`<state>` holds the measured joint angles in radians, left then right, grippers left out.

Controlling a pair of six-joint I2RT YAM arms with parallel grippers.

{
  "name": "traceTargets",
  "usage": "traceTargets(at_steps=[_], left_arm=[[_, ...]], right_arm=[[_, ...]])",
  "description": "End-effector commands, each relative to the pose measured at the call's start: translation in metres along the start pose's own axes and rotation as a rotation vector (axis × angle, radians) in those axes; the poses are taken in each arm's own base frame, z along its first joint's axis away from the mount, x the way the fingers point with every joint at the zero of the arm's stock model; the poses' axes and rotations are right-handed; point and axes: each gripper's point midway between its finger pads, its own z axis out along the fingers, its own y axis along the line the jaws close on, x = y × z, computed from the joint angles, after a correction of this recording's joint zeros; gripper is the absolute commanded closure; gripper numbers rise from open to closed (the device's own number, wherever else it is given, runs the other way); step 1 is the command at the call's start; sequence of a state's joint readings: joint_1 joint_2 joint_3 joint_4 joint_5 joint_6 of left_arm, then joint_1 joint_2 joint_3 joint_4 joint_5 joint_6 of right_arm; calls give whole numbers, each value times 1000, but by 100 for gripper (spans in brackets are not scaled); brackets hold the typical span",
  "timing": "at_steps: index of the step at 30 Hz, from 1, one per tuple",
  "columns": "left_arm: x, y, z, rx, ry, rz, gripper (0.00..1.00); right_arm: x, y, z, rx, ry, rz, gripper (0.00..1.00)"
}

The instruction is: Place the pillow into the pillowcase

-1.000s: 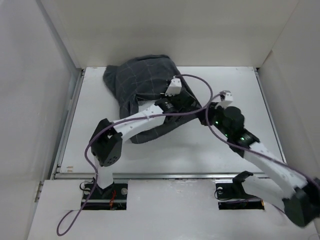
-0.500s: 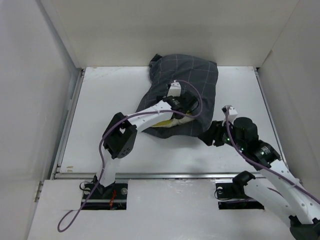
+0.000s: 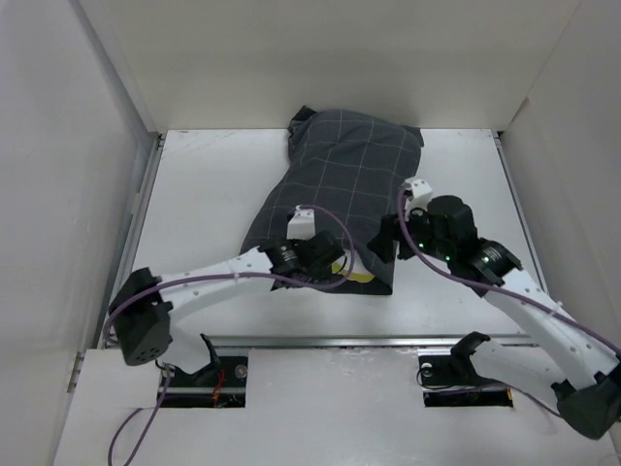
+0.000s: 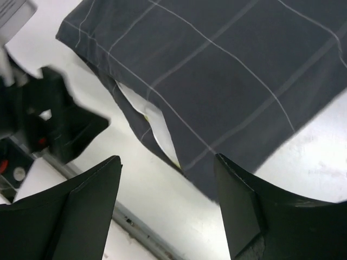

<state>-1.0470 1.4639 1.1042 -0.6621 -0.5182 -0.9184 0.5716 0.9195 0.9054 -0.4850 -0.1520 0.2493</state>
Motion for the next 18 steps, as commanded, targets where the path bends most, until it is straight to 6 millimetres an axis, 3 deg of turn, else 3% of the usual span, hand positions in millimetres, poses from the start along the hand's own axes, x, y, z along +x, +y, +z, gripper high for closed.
traceTargets(at_steps=[1, 2, 4, 5, 6, 7, 10, 11, 13, 16, 18], left_arm=[[28, 9, -20, 81, 83, -90, 31], [26, 8, -28, 135, 72, -138, 35], [40, 7, -22, 204, 79, -175, 46], [39, 2, -28, 270, 76, -212, 58], [53, 7, -19, 280, 86, -212, 63], [42, -8, -21, 364, 39, -259, 67], [29, -24, -18, 500, -66, -333, 68], [26, -25, -16, 515, -98, -329, 68], [18, -27, -10, 527, -131, -323, 68], [4, -35, 0, 515, -195, -283, 68], [-12, -46, -1, 532, -238, -279, 70]], right_arm=[[-51, 30, 19, -54, -110, -181, 25], [-42, 33, 39, -60, -51, -220, 25], [-43, 56, 52, -113, -28, -297, 25], [-33, 58, 67, -115, 16, -365, 25], [-28, 63, 73, -120, 30, -408, 25], [-22, 64, 79, -89, 43, -456, 25], [-17, 49, 101, -9, 68, -547, 25], [-22, 40, 104, 54, 72, -560, 25], [-11, 26, 117, 117, 125, -579, 25], [-1, 18, 129, 146, 158, -586, 27], [-4, 23, 134, 136, 158, -561, 51]])
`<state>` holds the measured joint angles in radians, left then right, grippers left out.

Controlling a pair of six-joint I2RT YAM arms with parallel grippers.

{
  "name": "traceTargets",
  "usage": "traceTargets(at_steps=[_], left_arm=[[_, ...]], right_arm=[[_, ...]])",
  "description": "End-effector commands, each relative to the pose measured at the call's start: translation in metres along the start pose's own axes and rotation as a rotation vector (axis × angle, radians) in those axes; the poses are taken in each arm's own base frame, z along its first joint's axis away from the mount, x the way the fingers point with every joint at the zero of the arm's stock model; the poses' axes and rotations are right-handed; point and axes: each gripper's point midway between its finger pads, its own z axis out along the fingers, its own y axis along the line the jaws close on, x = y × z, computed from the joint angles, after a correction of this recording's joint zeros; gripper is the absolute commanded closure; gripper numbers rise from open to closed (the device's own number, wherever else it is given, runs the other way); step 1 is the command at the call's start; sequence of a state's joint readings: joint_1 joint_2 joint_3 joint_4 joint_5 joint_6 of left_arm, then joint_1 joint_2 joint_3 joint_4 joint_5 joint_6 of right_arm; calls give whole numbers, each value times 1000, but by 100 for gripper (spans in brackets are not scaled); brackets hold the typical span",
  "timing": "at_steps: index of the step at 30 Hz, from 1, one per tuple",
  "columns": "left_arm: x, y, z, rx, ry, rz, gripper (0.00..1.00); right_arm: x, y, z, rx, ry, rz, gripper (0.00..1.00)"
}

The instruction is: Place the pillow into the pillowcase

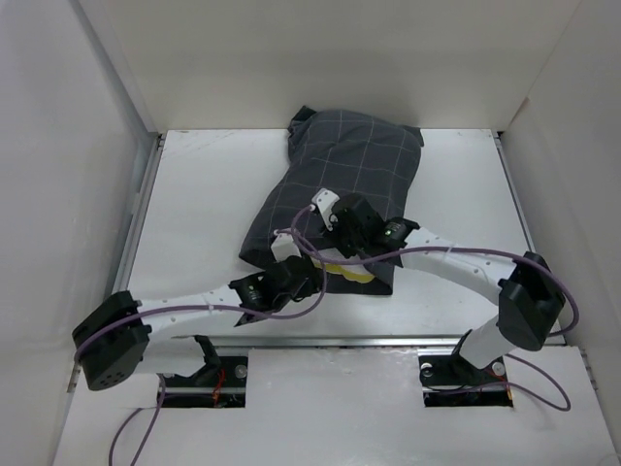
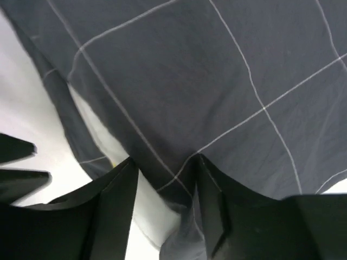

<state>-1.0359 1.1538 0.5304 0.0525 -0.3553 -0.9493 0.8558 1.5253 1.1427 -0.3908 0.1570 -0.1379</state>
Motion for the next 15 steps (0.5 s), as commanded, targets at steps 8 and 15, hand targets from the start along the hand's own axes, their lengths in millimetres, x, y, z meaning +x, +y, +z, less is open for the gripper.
traceTargets(at_steps=[8, 15], left_arm=[[-40, -61, 59, 70, -160, 70, 84], [-84, -72, 83, 7, -358, -69, 98]], right_arm=[[-76, 1, -65, -73, -225, 151, 100], [-84, 54, -134, -424, -246, 258, 100]])
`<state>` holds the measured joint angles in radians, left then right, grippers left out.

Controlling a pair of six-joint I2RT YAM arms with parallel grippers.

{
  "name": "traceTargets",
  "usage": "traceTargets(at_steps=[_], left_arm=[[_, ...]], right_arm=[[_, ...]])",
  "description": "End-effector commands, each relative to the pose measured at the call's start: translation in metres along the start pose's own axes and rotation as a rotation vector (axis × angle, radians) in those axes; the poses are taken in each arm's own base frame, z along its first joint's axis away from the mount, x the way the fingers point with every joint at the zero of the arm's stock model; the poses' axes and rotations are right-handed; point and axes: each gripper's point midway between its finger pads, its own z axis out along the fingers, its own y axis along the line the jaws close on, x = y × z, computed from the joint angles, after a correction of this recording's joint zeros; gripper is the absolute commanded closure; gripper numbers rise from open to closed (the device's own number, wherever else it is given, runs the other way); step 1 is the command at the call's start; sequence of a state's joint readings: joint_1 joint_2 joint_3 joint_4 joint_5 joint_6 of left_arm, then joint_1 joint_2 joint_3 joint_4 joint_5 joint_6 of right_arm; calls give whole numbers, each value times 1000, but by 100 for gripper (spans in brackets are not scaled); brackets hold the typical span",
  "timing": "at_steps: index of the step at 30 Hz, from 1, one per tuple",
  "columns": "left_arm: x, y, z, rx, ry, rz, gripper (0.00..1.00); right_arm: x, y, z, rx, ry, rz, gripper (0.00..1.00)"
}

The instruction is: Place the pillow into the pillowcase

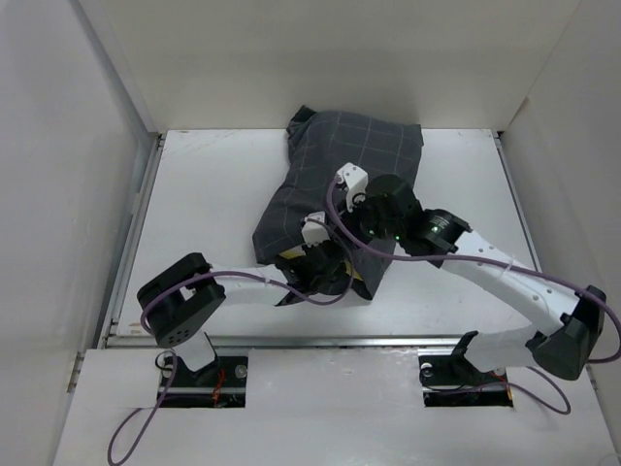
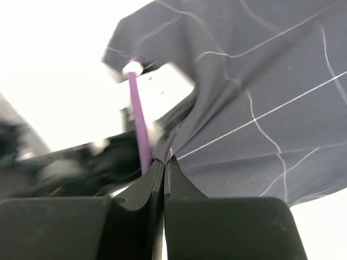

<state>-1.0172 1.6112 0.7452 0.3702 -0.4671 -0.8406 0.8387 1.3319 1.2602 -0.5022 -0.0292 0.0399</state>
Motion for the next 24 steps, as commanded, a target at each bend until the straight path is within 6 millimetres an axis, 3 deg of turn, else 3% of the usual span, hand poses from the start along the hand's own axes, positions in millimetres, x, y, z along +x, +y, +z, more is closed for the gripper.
traceTargets(at_steps=[1, 2, 4, 6, 8, 9, 11, 12, 14, 16, 19, 22, 23, 24], left_arm=[[-74, -27, 7, -2, -253, -148, 98], [-82, -27, 6, -17, -286, -172, 96], [-100, -25, 4, -55, -362, -205, 94], [-113, -31, 1, -70, -391, -205, 92], [-119, -35, -4, -69, -380, -208, 92], [-110, -27, -6, -98, -339, -176, 90], [-101, -24, -16, -88, -274, -192, 79], [-77, -1, -21, -143, -212, -141, 71], [-52, 16, -34, -174, -134, -115, 55], [-25, 35, -62, -194, -37, -68, 43], [-1, 36, -102, -149, 97, -10, 19], [13, 23, -139, -30, 214, 33, 15], [16, 33, -148, -47, 246, 50, 14], [12, 33, -156, -48, 254, 22, 14]], right_arm=[[-17, 58, -45, -277, -20, 117, 100], [-22, 71, -55, -353, -30, 121, 100], [-25, 79, -65, -393, -36, 148, 100], [-26, 70, -65, -337, -43, 170, 100], [-11, 54, -53, -231, 18, 198, 100], [-5, 38, -45, -135, 33, 216, 100], [5, 30, -34, -82, 72, 219, 100], [10, 24, -29, -50, 85, 219, 100], [21, 23, -18, -44, 114, 220, 100], [22, 19, -10, -37, 109, 226, 100], [23, 20, 0, -61, 108, 223, 100], [36, 30, 11, -131, 147, 193, 100], [36, 32, 15, -163, 150, 187, 98], [49, 36, 20, -190, 181, 178, 96]])
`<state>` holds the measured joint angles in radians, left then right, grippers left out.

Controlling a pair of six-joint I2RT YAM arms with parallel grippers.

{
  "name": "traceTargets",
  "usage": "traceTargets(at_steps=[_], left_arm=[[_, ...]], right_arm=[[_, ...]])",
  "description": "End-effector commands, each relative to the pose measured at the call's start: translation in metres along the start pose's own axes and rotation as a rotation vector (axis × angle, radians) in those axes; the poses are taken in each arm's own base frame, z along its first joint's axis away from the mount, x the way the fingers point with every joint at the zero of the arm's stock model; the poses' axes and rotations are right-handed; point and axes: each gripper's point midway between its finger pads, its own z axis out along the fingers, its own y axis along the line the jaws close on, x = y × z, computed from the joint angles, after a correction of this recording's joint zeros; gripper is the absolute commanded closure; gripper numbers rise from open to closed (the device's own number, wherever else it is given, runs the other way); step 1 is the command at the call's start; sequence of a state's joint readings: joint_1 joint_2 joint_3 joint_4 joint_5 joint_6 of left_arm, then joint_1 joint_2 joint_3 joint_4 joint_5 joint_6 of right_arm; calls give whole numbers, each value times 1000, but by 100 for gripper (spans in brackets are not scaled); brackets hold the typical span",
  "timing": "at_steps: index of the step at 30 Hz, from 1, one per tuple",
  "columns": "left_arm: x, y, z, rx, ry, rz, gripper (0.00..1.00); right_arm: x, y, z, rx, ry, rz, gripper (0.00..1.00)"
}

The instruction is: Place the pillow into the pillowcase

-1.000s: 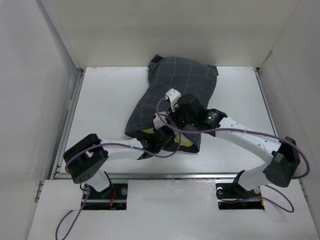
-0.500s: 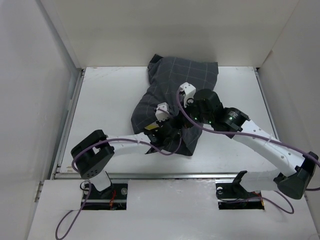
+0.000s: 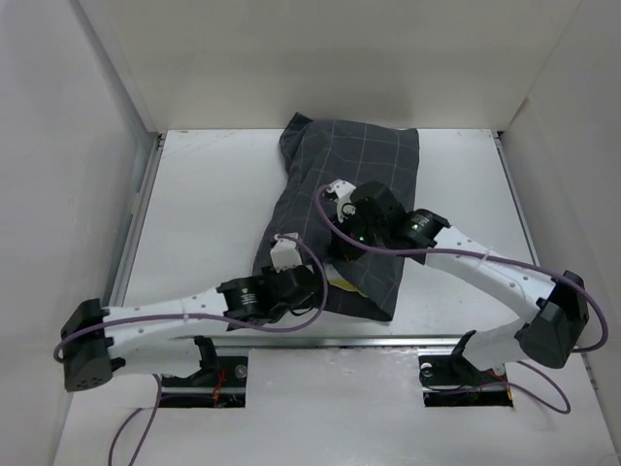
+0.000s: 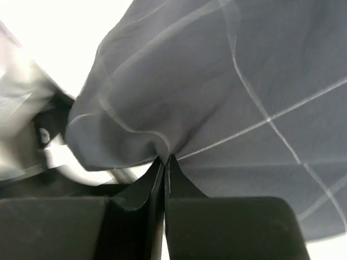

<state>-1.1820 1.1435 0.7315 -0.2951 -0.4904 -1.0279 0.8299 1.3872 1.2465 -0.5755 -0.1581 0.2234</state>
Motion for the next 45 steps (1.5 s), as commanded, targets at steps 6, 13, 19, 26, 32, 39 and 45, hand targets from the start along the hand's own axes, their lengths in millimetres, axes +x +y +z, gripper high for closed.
traceTargets(at_steps=[6, 13, 19, 26, 32, 39, 45], left_arm=[[-44, 48, -94, -67, -42, -118, 14], [-101, 65, -122, -79, -281, -263, 1], [-105, 57, -103, -141, -328, -218, 0], [-84, 50, -48, -219, -210, -147, 0], [-74, 73, 6, -323, -74, -180, 0], [-21, 95, 27, -280, 82, -190, 0], [14, 119, 48, -339, 149, -174, 73]], right_arm=[[74, 0, 48, -139, 184, -21, 93], [120, 28, 40, -299, 269, -103, 62], [145, 16, 14, -220, 312, -92, 43], [63, 13, -44, -67, 29, -79, 22], [57, -56, -65, 410, -18, 168, 13], [120, -54, -35, 360, 151, 269, 14], [154, -73, -25, 447, 179, 335, 36]])
